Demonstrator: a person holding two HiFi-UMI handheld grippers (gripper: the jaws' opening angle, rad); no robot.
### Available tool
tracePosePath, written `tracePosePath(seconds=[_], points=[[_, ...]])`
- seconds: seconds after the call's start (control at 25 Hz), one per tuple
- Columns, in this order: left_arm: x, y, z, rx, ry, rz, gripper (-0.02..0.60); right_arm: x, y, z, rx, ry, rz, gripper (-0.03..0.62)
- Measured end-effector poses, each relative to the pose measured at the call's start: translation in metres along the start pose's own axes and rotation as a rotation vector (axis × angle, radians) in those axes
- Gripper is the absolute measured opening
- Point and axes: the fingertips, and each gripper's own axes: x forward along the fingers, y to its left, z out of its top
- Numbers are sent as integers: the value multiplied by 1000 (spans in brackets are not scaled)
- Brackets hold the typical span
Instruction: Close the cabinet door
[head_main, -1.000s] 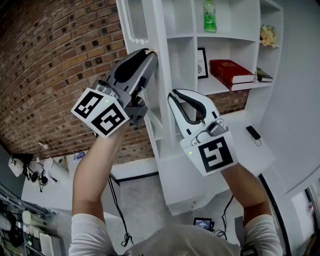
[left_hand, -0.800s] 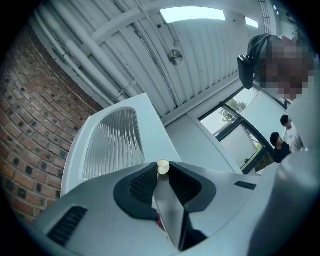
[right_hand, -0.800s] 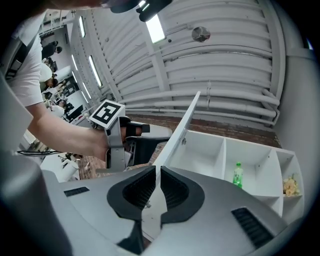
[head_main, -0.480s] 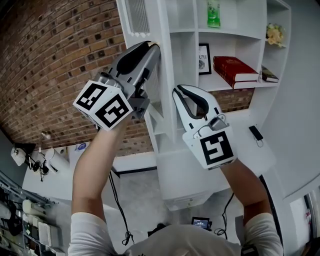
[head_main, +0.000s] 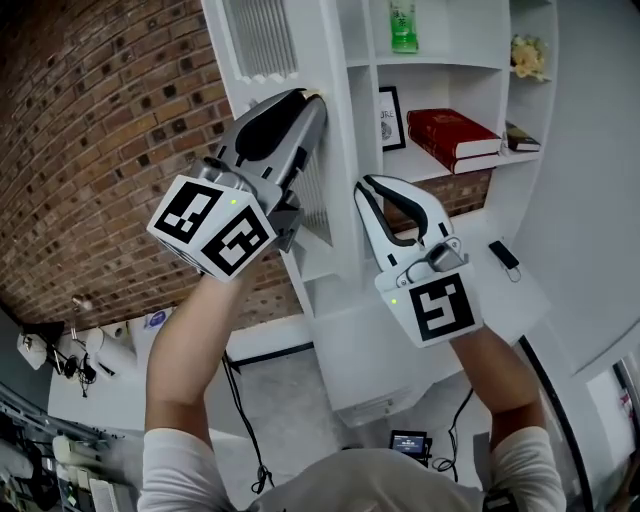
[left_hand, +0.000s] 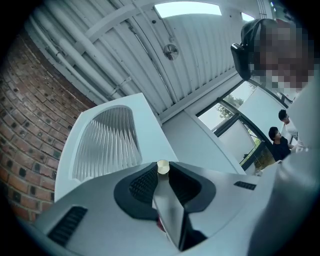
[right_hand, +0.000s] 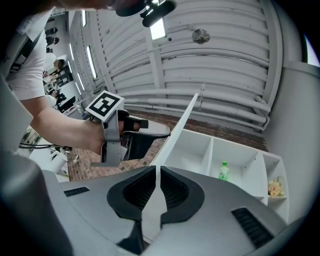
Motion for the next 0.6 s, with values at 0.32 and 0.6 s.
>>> tracePosePath(seconds=[0.32,0.6], points=[[29,-6,-13,-4,24,-27,74,2,-17,-8,-22,29,-66,32],[56,-9,-30,7,42,2,75,3,-42,-32,-14,38,-82,32]])
